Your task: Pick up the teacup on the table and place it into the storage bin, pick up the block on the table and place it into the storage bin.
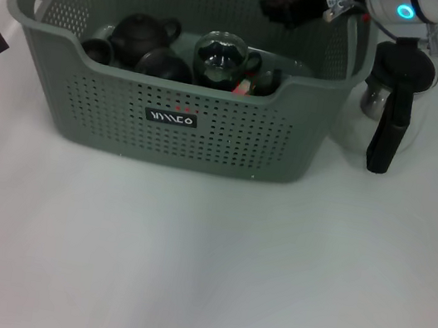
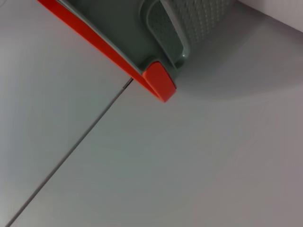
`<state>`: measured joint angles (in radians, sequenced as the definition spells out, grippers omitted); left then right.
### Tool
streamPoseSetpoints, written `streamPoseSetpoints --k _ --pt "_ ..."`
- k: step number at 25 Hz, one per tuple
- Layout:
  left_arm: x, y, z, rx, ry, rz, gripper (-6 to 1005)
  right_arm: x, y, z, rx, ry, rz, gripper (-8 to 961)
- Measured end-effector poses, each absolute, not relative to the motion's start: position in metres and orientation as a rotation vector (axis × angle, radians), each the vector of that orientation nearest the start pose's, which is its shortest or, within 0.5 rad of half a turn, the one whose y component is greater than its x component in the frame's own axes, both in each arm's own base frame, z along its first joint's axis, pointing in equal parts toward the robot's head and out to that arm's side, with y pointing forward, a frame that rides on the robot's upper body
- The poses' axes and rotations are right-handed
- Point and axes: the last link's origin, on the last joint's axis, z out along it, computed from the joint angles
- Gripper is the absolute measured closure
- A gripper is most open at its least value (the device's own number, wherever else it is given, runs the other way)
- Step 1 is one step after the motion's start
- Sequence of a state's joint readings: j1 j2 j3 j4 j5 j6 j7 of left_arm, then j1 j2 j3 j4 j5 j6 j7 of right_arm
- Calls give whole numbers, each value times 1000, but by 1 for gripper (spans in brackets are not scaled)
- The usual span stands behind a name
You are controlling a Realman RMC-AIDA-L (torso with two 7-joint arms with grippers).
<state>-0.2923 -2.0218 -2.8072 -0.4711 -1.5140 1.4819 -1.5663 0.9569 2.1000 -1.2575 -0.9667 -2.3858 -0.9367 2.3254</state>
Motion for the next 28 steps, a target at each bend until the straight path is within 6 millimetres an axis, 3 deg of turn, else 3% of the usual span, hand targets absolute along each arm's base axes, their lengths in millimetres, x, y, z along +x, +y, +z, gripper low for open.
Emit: streamPoseSetpoints --k 4,9,17,20,23,28 --pt "-365 282 78 -1773 -1200 -1203 79 68 450 -15 -2532 455 231 604" --pt "-364 282 78 -1779 -1192 -1204 78 82 414 3 -2581 373 539 393" --pt "-357 280 81 -1925 -1021 -1136 78 180 339 6 -2541 266 1033 47" --pt "-343 275 71 -2118 -825 -1071 78 218 309 4 -2483 237 1169 33" --pt "-328 267 51 -2346 -652 -1003 78 248 284 -3 -2456 204 1184 18" --pt "-318 254 14 -2630 -472 -858 79 277 255 -24 -2524 209 1040 9"
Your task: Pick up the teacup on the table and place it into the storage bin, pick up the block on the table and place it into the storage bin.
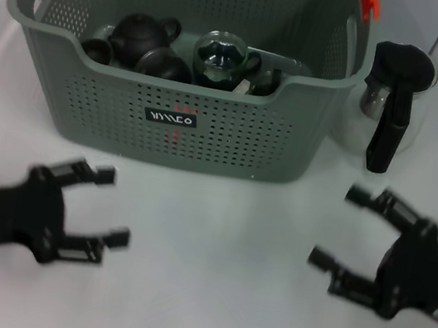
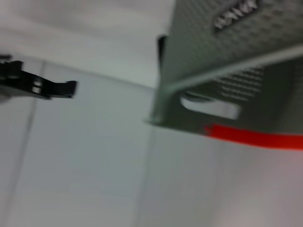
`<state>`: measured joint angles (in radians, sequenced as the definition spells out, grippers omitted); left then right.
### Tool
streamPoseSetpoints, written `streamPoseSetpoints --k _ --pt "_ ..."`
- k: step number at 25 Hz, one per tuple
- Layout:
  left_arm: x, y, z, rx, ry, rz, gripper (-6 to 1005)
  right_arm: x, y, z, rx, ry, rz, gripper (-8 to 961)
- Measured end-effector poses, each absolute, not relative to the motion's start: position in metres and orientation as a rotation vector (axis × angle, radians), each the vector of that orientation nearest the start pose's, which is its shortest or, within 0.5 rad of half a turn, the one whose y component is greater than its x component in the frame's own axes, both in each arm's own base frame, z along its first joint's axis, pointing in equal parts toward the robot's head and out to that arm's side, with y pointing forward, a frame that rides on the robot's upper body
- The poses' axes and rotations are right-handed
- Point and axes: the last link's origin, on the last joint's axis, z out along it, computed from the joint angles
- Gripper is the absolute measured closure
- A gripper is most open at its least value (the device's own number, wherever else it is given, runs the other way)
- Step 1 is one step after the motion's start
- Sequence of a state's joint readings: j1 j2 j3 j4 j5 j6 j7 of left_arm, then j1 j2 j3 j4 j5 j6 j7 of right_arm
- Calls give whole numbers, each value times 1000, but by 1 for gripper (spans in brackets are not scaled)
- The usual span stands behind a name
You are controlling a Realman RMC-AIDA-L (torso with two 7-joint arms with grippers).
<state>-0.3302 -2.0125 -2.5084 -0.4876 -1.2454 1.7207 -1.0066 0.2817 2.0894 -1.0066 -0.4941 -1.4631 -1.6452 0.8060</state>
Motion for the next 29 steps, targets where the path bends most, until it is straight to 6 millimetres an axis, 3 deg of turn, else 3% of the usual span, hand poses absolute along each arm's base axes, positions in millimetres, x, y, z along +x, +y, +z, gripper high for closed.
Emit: streamPoseSetpoints --k 3,6,14,29 --pt "-317 252 5 -2655 -424 -833 79 287 251 -37 -2581 252 938 9" --pt "-312 246 -15 -2676 -288 -808 79 290 250 -44 -2614 280 900 9" --pt "-306 237 -25 -2793 -245 -801 78 284 251 -52 -2673 266 905 9" --pt "-305 234 -31 -2815 -245 -804 79 279 254 -62 -2730 264 892 9"
